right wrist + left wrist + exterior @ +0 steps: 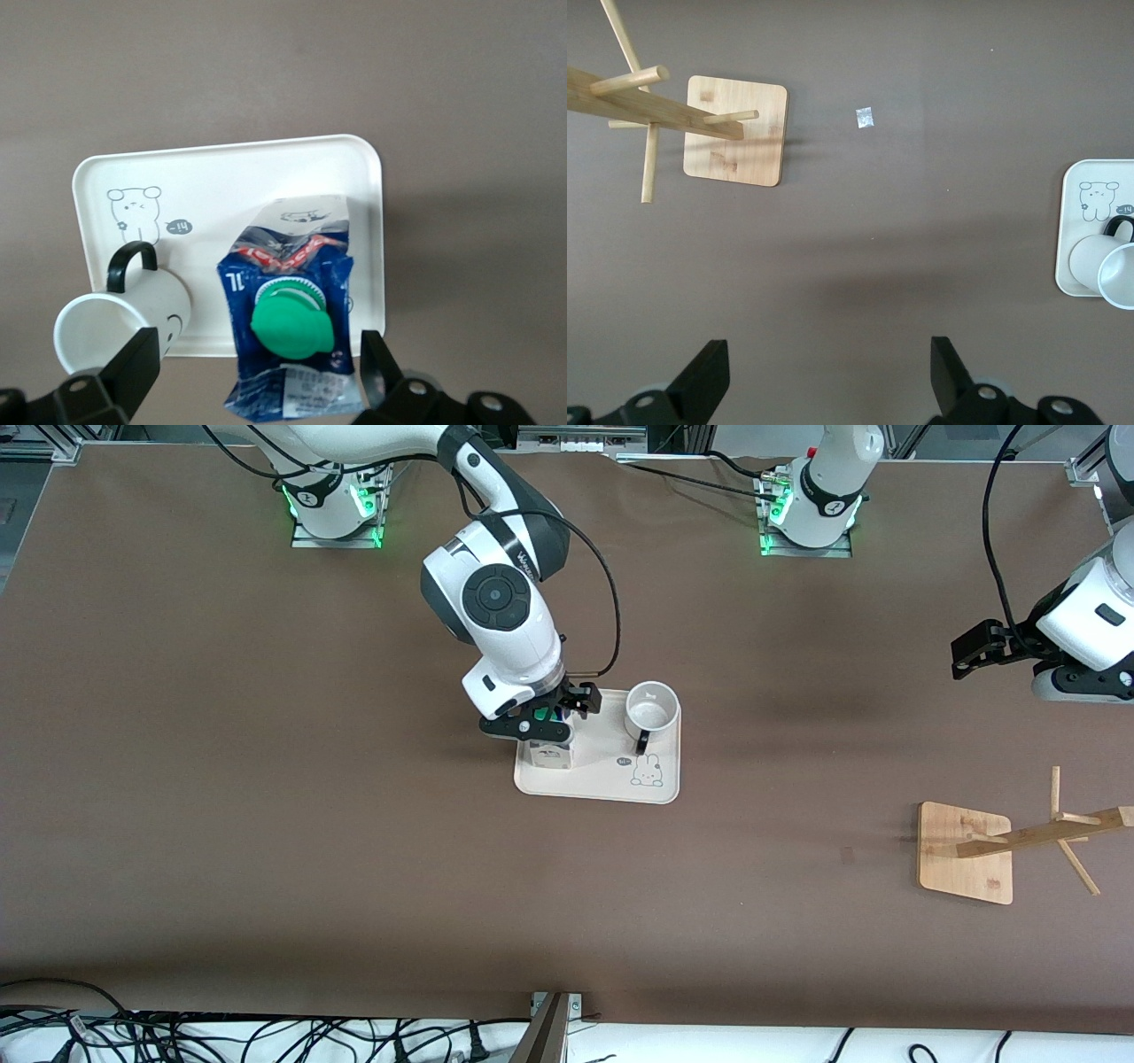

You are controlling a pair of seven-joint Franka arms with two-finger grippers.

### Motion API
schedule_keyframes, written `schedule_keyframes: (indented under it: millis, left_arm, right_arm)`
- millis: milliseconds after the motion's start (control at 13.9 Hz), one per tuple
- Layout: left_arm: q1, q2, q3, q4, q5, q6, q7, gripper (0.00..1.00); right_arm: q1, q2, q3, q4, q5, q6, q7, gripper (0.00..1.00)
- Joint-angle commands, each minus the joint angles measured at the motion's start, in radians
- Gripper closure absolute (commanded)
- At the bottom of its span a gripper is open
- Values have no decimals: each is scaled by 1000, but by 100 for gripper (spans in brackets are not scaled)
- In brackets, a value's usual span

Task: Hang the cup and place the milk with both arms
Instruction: 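Reach the right gripper toward the blue milk carton on the tray, then close the right gripper around the blue milk carton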

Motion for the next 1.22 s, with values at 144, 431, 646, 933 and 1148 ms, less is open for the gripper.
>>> schedule_keyframes:
  millis: [144,431,646,933,1148]
  left_arm:
    - [-1,11,4,31,-18,-23,19,0]
    - [-1,11,4,31,-18,-23,19,0]
    - [-1,11,4,31,-18,-23,19,0]
    - [1,11,4,31,-18,-23,19,0]
    - [1,11,4,31,-18,-23,19,0]
  right_arm:
    - [26,13,-12,-16,-39,-4,25,0]
    - [26,13,-12,-50,-41,14,12,34]
    - [15,9,-12,-50,-32,11,6,79]
    - [-3,-39,-17,-42,-18,-33,-3,83]
    - [-69,-85,-20,-44,-4,-105,-133,83]
